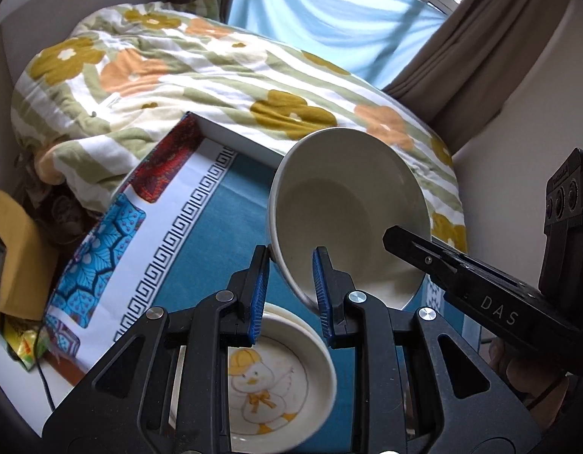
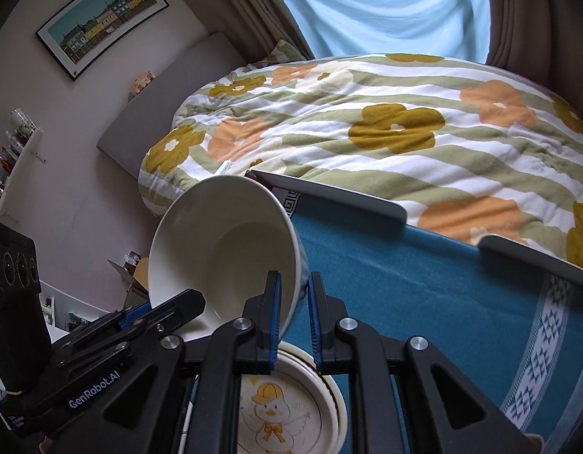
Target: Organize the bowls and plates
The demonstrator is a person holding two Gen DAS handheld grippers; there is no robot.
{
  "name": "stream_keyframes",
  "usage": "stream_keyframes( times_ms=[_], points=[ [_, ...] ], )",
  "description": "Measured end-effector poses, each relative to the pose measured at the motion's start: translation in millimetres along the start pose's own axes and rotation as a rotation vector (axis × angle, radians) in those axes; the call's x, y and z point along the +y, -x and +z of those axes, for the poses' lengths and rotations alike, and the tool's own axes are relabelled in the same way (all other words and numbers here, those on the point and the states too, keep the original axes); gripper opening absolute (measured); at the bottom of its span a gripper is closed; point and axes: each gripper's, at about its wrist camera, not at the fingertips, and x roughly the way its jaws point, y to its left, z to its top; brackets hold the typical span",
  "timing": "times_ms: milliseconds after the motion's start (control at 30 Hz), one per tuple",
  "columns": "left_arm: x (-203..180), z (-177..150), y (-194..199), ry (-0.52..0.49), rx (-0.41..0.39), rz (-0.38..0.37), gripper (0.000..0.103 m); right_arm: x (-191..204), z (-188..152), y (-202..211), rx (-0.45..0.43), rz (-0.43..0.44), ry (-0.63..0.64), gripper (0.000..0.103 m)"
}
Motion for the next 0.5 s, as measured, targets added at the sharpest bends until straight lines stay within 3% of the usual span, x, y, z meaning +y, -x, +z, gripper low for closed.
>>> stream_keyframes(
  times_ms=[233,500],
  points=[
    [-79.0,-45.9,8.1,-0.135,0.056,-0.076,0.021,-48.5,-51.7,68.9,-0.056,-0.086,-0.097,0.013],
    [-153.6,-109.7,-8.8,-0.259,0.183,-0.158,0.021,-113.6,-118.3,123.6,-0.066,-0.175,-0.248,0.013]
  ],
)
